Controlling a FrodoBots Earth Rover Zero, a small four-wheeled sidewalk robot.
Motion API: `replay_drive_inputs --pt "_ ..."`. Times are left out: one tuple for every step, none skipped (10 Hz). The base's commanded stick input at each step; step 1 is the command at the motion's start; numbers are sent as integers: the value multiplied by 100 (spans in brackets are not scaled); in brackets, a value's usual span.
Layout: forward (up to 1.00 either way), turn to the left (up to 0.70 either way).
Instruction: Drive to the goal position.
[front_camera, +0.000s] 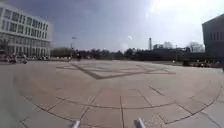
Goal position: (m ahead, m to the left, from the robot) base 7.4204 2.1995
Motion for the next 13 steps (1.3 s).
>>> replay_drive_inputs --pt "100 0" --pt "100 0" --pt "100 0" --pt "100 0" --pt "100 0" --pt "100 0" --pt "100 17" --pt "100 27" --pt "100 27" --pt "100 27" --pt "100 27" --pt "100 27" --pt "100 27"
